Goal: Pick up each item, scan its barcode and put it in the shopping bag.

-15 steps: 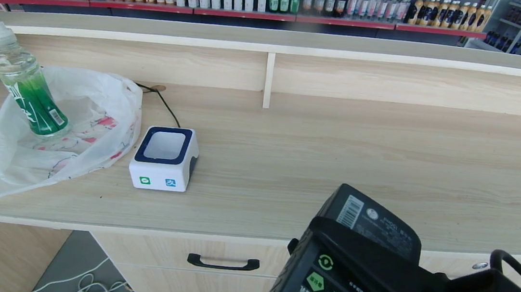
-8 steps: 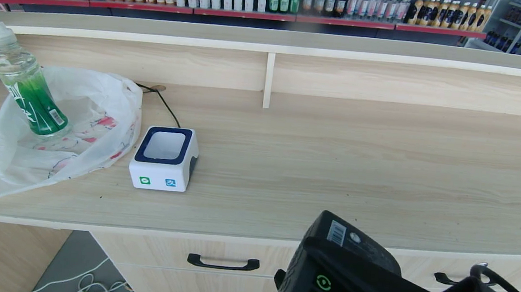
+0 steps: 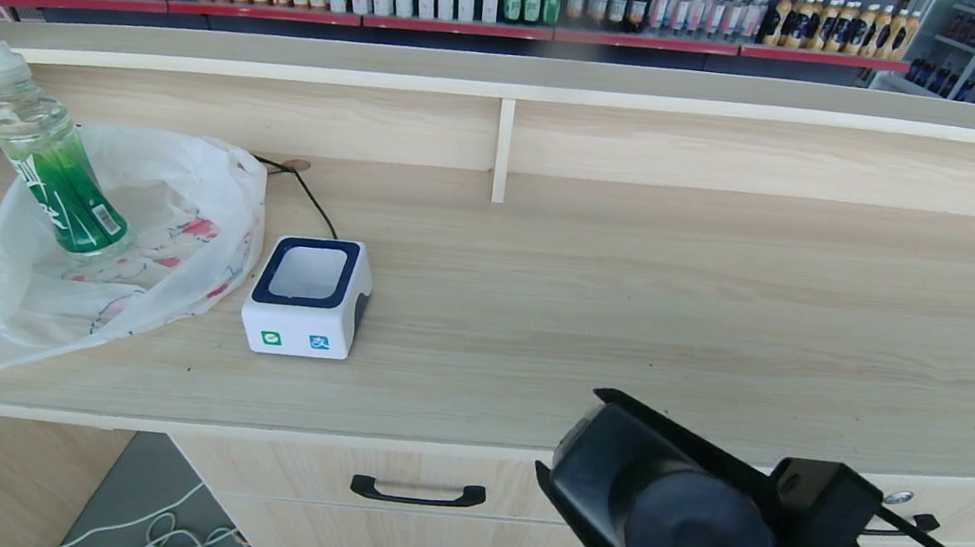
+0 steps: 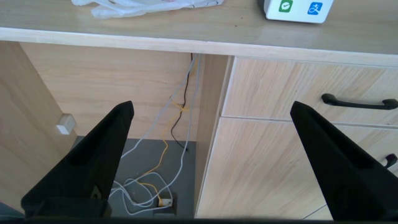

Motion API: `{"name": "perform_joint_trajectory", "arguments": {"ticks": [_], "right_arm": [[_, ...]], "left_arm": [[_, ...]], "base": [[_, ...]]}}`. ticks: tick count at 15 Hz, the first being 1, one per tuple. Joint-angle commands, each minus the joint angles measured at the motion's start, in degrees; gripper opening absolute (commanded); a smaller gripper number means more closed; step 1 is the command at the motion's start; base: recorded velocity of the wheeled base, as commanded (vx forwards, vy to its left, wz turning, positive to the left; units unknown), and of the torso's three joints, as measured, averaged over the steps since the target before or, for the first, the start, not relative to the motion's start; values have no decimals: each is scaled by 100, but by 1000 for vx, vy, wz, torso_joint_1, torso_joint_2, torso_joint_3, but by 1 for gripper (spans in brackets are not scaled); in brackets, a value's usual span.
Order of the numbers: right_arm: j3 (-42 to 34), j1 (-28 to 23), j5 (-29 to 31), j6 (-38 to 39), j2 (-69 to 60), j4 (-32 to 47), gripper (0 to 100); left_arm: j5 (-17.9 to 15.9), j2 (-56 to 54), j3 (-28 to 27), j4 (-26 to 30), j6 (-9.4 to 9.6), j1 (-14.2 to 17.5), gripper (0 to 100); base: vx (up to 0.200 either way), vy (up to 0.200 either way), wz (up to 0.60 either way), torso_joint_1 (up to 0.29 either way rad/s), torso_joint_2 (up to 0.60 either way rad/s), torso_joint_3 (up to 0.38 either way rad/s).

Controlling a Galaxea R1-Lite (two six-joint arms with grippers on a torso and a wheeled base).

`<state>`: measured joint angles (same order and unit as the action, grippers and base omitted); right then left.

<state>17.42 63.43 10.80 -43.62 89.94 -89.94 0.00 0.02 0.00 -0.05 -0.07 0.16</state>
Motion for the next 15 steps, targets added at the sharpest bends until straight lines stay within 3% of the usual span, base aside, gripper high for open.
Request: {"name": "perform_joint_trajectory", "arguments": {"ticks": [1,5,9,11,15], "right_arm": [[236,-472,-8,503,305,-6,0],[640,-1474,-43,2534,683,-6,0],[798,-2766,-509,3588,946,-6,0],[1308,-2941,-465,3861,1096,-6,0],[1448,-3038,-447,3878,1192,-6,0]], "left_arm": [[0,-2,0,-4,-1,2,100],[0,-2,0,5,-1,2,100],[0,-2,0,-4,-1,2,100],[0,-2,0,-4,-1,2,100],[0,-2,0,-4,-1,2,100]], "base": [[0,0,0,0,0,0],[0,0,0,0,0,0],[0,0,0,0,0,0],[0,0,0,0,0,0],[0,0,0,0,0,0]]}}
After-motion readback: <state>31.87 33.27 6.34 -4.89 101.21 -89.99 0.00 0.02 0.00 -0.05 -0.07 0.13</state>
